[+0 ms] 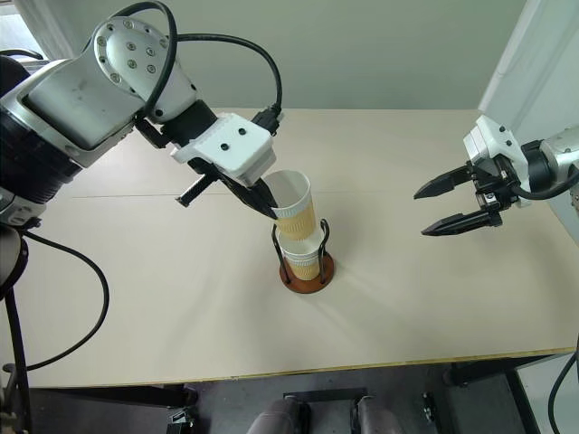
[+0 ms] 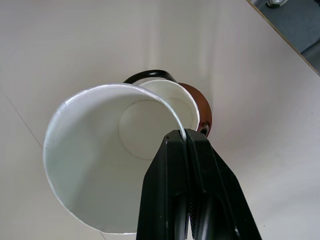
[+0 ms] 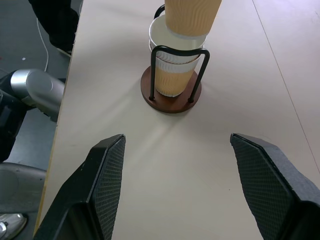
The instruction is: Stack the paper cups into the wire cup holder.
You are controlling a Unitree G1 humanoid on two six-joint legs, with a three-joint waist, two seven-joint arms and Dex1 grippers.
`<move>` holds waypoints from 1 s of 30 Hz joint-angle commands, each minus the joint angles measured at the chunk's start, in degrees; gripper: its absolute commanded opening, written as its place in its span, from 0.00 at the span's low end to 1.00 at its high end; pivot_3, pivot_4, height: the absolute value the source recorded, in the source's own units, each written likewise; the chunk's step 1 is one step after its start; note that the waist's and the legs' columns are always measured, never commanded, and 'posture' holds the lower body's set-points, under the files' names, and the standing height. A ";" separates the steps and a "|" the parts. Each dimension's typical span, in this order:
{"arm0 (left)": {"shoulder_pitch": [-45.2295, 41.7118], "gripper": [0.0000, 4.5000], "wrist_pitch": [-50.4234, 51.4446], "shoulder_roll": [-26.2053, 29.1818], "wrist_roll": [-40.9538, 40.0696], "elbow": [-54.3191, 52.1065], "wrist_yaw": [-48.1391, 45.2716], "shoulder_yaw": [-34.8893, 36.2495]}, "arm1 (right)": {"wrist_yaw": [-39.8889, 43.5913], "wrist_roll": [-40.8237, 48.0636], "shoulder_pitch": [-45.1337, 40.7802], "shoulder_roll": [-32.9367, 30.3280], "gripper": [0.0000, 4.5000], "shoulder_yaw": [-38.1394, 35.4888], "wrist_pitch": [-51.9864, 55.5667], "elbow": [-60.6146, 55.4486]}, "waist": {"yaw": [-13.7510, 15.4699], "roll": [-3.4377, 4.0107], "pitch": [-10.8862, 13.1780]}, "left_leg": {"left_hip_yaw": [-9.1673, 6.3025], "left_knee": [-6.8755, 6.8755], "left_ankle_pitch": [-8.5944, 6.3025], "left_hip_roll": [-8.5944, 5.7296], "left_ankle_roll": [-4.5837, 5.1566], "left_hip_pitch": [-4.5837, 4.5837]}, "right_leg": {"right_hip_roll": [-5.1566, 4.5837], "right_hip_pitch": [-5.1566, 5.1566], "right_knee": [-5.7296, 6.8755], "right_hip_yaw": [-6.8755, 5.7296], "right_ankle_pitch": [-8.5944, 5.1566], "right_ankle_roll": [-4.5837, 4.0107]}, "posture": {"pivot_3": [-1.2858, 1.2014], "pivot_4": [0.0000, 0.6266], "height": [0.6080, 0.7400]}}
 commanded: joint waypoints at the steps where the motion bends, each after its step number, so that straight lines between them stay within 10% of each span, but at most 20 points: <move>1: -0.40 0.01 -0.28 0.94 -0.65 -1.09 -1.63 0.46 | 0.21 0.97 -1.16 -1.45 0.75 -1.46 0.31 -1.29 | 0.02 0.00 0.00 | 0.00 0.00 0.00 0.00 0.00 0.00 | 0.00 0.00 -0.01 0.01 0.00 0.00 | 0.52 0.24 1.00; 11: 0.28 0.01 0.89 2.21 -2.21 -3.98 -1.63 -0.68 | 0.21 0.89 -0.85 -1.60 0.75 -1.79 0.83 -1.85 | -0.03 0.00 0.00 | -0.01 -0.01 0.00 0.00 0.00 0.00 | 0.00 0.00 -0.02 0.01 0.00 0.00 | 0.52 0.24 1.00; 24: 5.15 0.94 6.26 2.70 -2.00 -2.73 -1.63 5.76 | 0.21 -0.01 -0.56 -0.78 0.75 -2.10 0.82 -1.26 | -0.08 0.01 0.00 | -0.02 0.03 0.01 0.01 0.00 0.01 | 0.00 0.01 0.01 0.01 0.00 0.00 | 0.52 0.24 1.00; 30: 15.27 0.99 20.75 0.04 -6.92 2.60 9.80 32.62 | -2.53 -7.41 -1.96 5.51 0.75 -7.84 2.16 7.36 | -0.33 0.01 0.01 | 0.02 0.07 0.05 0.01 0.00 0.08 | 0.00 0.03 0.16 0.02 0.04 -0.02 | 0.52 0.24 1.00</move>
